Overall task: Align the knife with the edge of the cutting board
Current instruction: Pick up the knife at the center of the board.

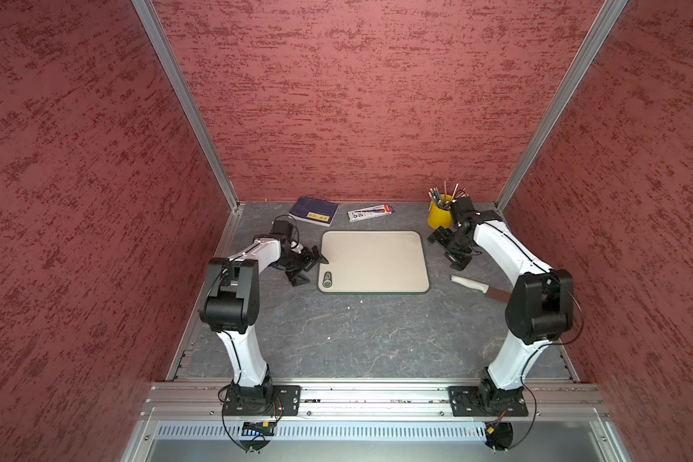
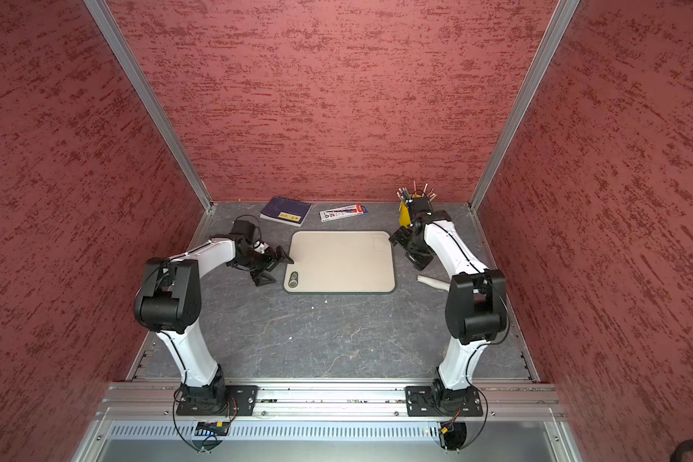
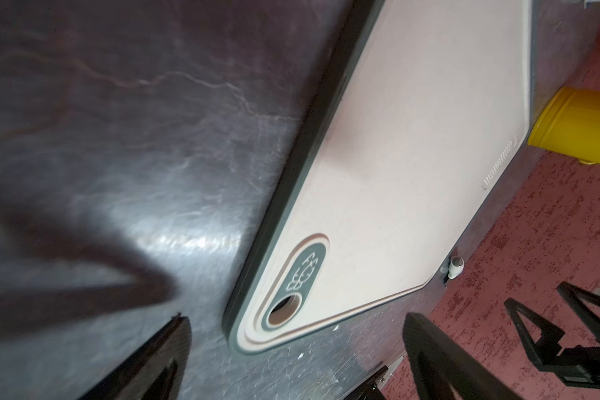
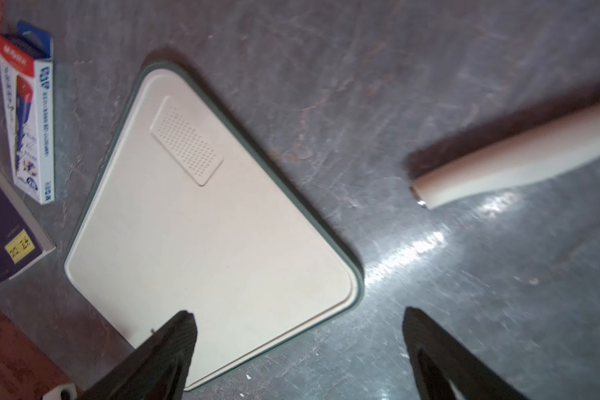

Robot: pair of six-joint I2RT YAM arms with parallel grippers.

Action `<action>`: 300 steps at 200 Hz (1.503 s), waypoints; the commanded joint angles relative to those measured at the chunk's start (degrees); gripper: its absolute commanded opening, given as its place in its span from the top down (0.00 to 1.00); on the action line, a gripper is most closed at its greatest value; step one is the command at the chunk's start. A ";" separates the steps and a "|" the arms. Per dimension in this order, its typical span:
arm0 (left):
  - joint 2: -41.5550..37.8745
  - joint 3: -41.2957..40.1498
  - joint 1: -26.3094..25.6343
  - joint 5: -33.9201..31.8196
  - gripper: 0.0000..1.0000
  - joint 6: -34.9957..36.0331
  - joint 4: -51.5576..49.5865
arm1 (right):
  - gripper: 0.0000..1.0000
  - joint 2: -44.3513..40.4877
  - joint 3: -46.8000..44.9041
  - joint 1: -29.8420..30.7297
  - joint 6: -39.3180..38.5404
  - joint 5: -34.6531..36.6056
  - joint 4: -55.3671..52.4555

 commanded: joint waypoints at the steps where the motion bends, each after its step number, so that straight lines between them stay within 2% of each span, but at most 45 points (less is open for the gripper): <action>1: -5.76 1.21 0.86 -7.19 0.00 1.30 -4.36 | 0.03 -2.74 -6.35 -3.84 9.31 2.99 -2.31; 19: -8.00 1.60 0.76 -9.40 0.00 2.61 -7.18 | 0.04 -4.66 -11.25 -6.80 13.63 2.37 -0.70; 57: -14.51 -3.81 0.41 -6.42 0.00 2.09 -6.67 | 0.05 -3.64 -16.19 -11.49 17.71 -0.52 1.90; 85: -18.28 -7.31 0.09 -8.61 0.00 2.26 -7.90 | 0.09 0.47 -15.55 -14.12 20.05 -1.93 1.98; 125: -22.85 -12.43 -3.27 -10.34 0.01 1.48 -8.03 | 0.08 6.06 -11.31 -15.20 23.43 -3.31 0.66; 152: -23.64 -13.51 -4.76 -10.78 0.01 1.12 -8.20 | 0.08 9.40 -9.38 -16.36 25.56 -4.37 1.09; 221: -23.57 -12.10 -5.04 -10.65 0.01 2.44 -9.09 | 0.08 10.77 -9.63 -17.29 27.04 -2.52 1.56; 300: -23.19 -12.00 -5.09 -10.45 0.01 4.28 -11.06 | 0.17 10.87 -10.61 -18.00 26.28 0.59 1.68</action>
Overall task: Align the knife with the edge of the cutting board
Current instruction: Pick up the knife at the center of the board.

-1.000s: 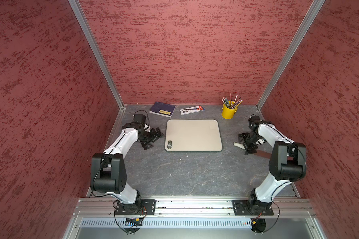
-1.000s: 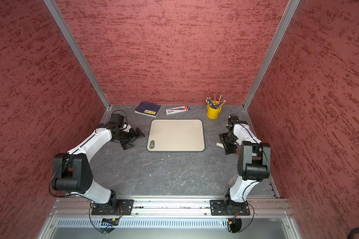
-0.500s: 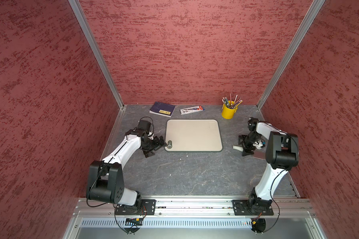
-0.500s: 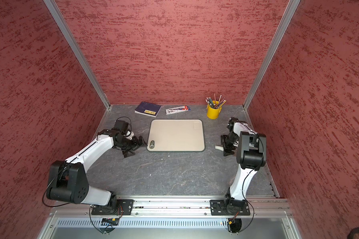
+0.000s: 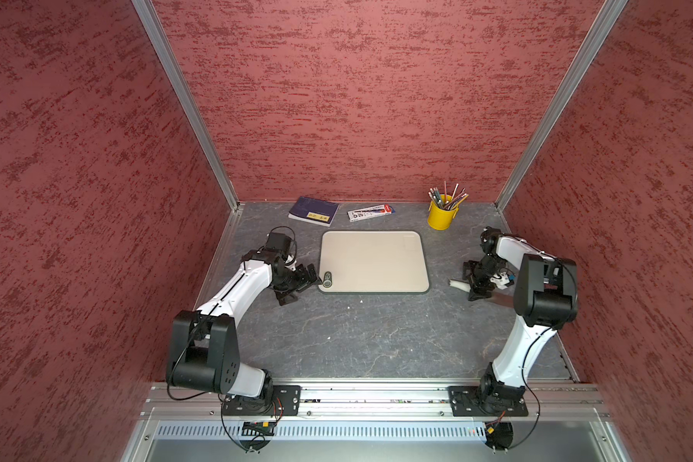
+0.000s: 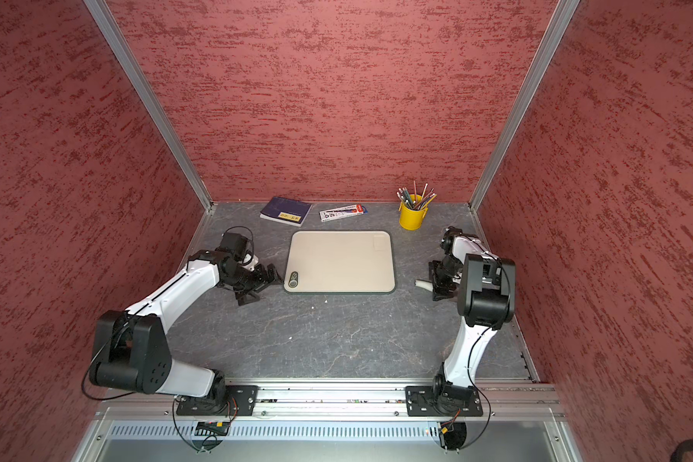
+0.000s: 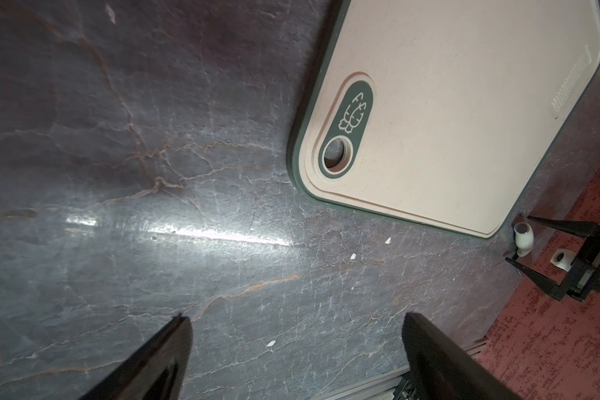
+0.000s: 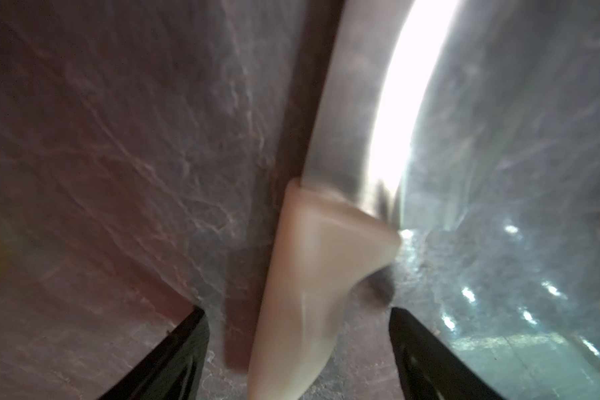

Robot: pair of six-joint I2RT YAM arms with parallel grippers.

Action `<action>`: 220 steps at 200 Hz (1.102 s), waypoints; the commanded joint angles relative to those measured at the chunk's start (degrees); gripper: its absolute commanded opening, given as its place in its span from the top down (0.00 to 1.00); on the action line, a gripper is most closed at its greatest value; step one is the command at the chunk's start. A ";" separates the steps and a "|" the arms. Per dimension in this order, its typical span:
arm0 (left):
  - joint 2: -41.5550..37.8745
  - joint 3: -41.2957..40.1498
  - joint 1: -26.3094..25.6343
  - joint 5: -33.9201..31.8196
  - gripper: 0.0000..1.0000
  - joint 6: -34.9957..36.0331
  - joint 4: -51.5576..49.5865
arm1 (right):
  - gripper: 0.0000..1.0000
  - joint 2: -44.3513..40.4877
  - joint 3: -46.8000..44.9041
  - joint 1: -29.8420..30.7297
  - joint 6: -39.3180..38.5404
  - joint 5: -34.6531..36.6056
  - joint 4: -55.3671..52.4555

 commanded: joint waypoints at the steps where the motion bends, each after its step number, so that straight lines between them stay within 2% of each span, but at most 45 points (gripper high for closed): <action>1: -0.43 1.32 -0.08 -0.09 0.01 1.75 -1.45 | 0.17 1.06 0.59 -0.75 0.30 3.34 -0.24; 49: -1.22 0.35 -0.07 -0.05 0.01 1.98 -1.85 | 0.24 0.71 -0.09 -0.81 -0.67 4.27 0.22; 220: -1.88 -1.58 -0.05 -1.06 0.01 2.10 -2.00 | 0.27 1.51 -1.85 1.02 0.23 0.05 2.37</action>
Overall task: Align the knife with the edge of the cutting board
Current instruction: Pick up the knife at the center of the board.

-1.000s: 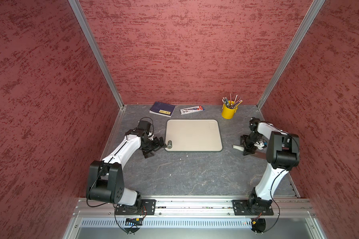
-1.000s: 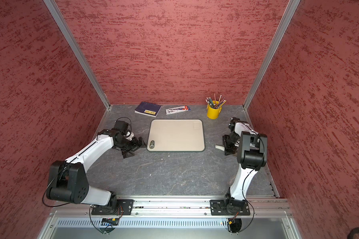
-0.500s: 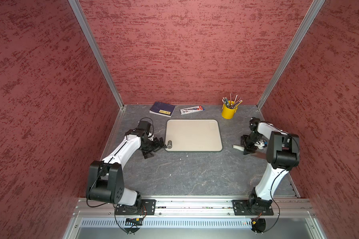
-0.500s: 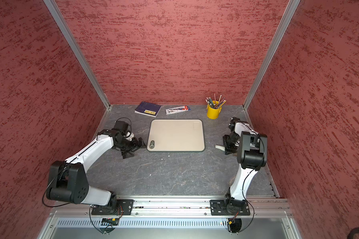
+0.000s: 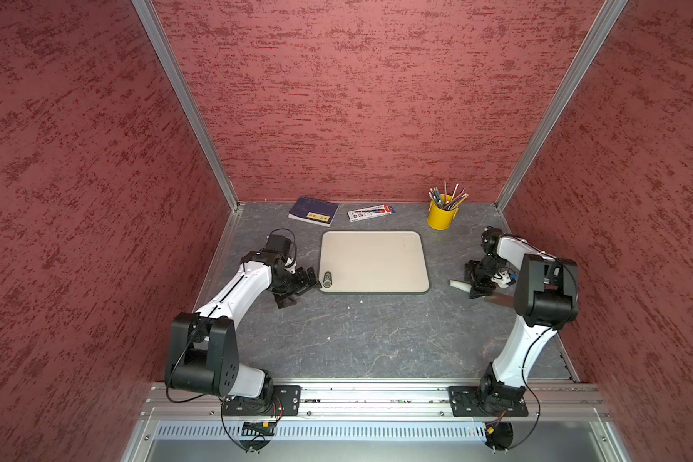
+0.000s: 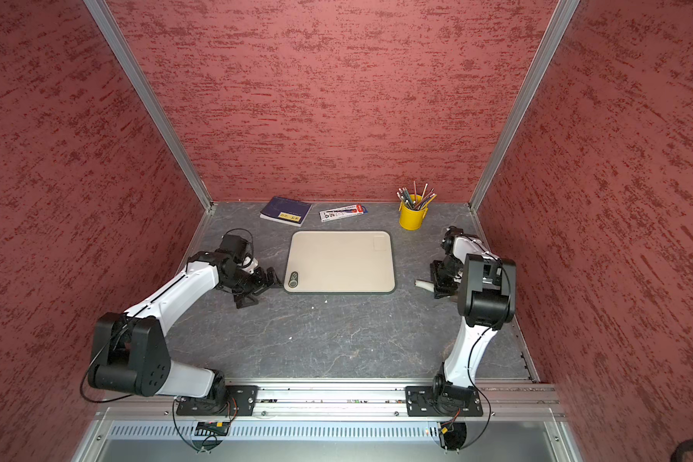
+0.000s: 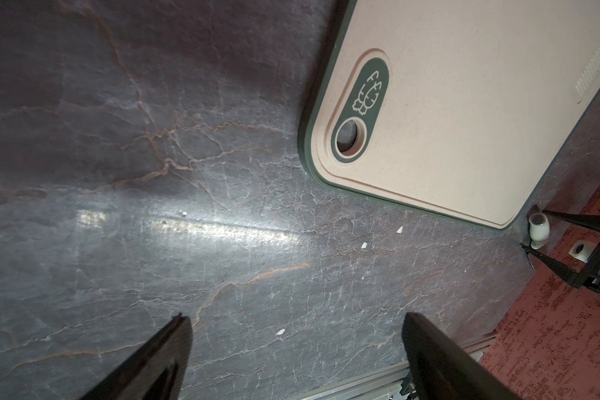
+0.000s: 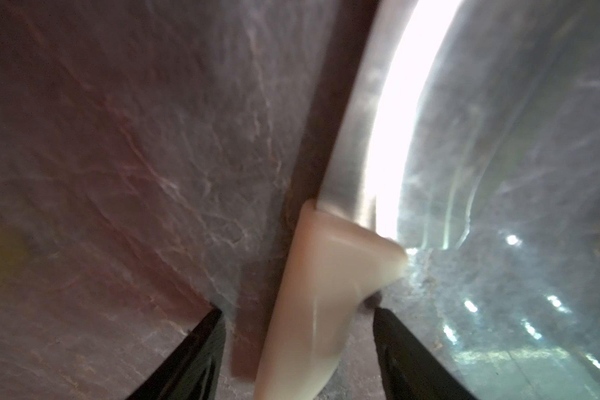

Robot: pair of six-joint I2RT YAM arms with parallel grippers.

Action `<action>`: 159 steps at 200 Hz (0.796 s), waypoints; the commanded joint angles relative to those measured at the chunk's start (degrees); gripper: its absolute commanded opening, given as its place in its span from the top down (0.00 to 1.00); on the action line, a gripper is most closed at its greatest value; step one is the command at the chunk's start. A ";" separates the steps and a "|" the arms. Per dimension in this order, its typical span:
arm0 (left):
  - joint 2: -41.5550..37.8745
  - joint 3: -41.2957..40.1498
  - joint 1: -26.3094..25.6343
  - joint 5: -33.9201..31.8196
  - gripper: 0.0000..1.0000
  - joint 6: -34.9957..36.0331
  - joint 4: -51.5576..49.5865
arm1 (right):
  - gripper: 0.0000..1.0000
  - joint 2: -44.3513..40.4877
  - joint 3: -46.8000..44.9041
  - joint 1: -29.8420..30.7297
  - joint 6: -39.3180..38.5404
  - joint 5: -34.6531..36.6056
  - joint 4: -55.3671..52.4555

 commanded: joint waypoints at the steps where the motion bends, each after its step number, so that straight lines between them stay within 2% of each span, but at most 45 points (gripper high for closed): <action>1: -1.17 -0.83 -0.05 -0.73 0.01 1.07 -0.27 | 0.27 1.55 -1.79 0.75 1.31 -0.41 1.35; 40: -1.01 -0.92 -0.10 -0.82 0.01 1.01 -0.11 | 0.33 1.50 -2.00 1.21 1.64 -0.59 1.62; 81: -0.74 -1.06 -0.06 -0.75 0.01 1.03 0.09 | 0.44 0.89 -2.94 1.17 1.81 -0.25 1.95; 92: -0.73 -1.04 -0.08 -0.81 0.01 1.07 0.17 | 0.51 0.65 -3.31 1.28 1.77 -0.20 2.27; 128: -0.71 -1.05 -0.02 -0.76 0.01 1.20 0.18 | 1.00 -0.86 -1.75 1.75 -2.43 4.66 0.80; 159: -0.50 -1.44 -0.12 -0.63 0.01 0.99 0.78 | 1.00 -1.22 1.12 2.93 -12.82 7.25 0.09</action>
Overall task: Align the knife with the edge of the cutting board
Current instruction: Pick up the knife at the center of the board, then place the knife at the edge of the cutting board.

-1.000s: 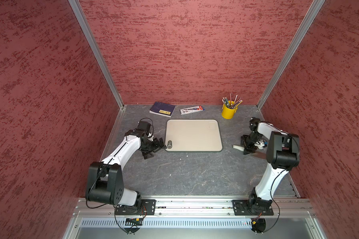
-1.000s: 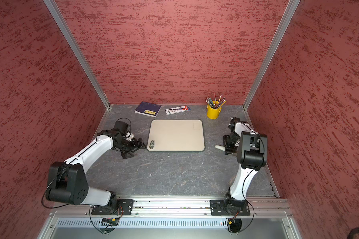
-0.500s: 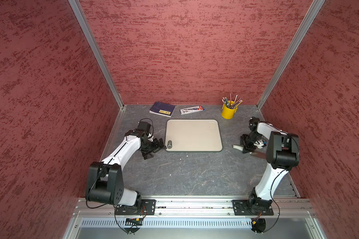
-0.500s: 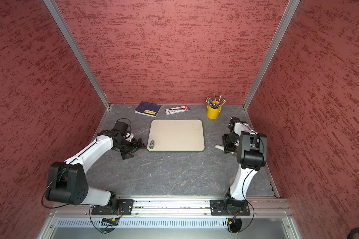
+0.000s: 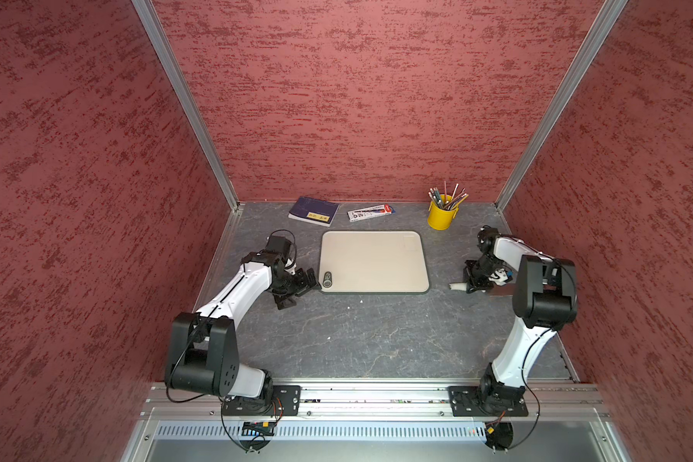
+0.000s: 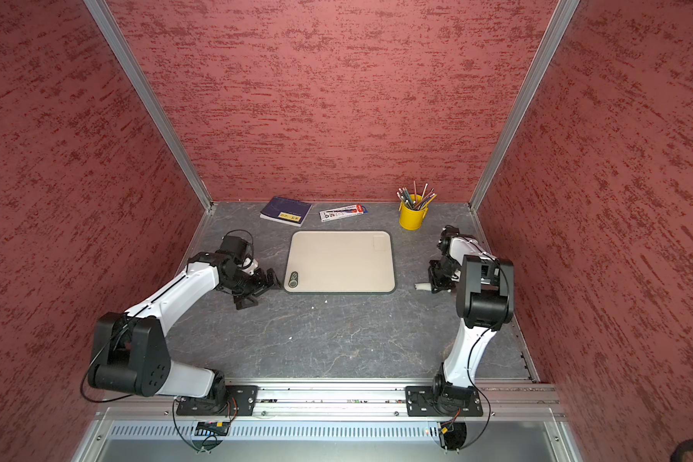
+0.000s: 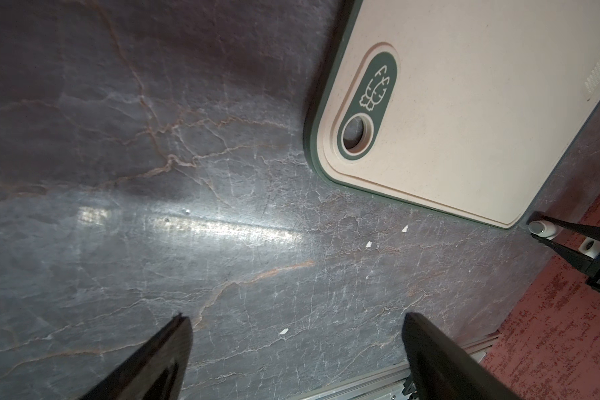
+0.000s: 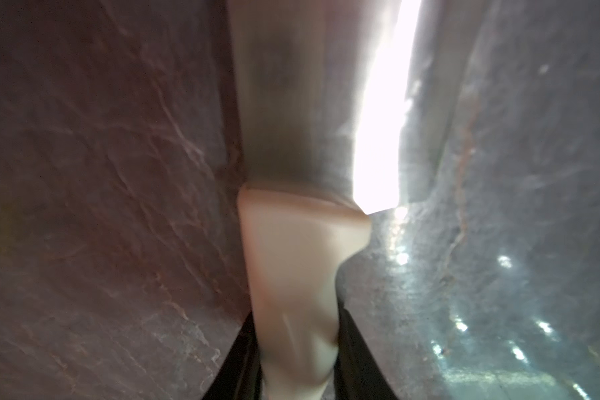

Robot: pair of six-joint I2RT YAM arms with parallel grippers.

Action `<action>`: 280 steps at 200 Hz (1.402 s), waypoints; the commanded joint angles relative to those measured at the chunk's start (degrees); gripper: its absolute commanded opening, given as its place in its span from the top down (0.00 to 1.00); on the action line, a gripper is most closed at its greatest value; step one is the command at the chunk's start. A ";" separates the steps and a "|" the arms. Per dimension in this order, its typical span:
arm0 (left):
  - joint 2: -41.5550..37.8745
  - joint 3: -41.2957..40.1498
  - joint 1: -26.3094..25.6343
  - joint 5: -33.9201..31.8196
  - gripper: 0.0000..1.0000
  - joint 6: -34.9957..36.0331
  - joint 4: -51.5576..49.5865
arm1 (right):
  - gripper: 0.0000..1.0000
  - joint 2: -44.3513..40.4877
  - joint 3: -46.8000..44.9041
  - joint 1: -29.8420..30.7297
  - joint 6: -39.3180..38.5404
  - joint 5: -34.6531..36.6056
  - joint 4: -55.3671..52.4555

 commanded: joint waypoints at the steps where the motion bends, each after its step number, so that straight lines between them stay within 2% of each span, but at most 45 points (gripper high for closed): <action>1: -0.45 -0.83 -0.09 -0.51 0.01 0.81 0.72 | 1.00 -0.35 2.21 1.06 -9.09 4.88 -1.43; 33: -0.64 -1.39 -0.06 -0.38 0.01 0.61 1.15 | 1.00 -1.83 3.68 3.88 -26.26 6.47 -1.03; 64: -0.63 -1.93 -0.07 -0.70 0.01 1.13 0.71 | 1.00 -7.79 0.95 8.82 -44.43 8.47 2.01; 85: -1.00 -1.93 -0.02 -1.37 0.01 1.88 0.21 | 1.00 -13.01 -2.09 13.43 -53.13 9.08 2.76; 103: -1.22 -2.17 -0.10 -1.93 0.01 2.19 -0.05 | 1.00 -17.30 -4.69 18.61 -57.62 10.12 2.84; 149: -2.88 -5.15 -0.07 -3.40 0.01 2.63 -0.12 | 1.00 -22.43 -7.91 28.84 -55.08 10.67 -0.99; 181: -3.49 -5.95 -0.15 -3.38 0.01 2.70 0.30 | 1.00 -21.41 -8.53 33.70 -49.20 12.05 -3.36; 206: -2.53 -4.57 -0.05 -3.34 0.01 3.52 -0.81 | 1.00 -18.65 -8.03 37.68 -50.34 15.31 -3.06; 255: -3.27 -2.91 -0.02 -5.89 0.00 6.59 -4.86 | 1.00 -12.50 -3.72 40.75 -47.93 17.56 -5.48; 280: -4.08 -3.12 -0.21 -3.55 0.00 7.16 -4.19 | 1.00 -11.53 -3.33 42.01 -44.66 18.28 -5.23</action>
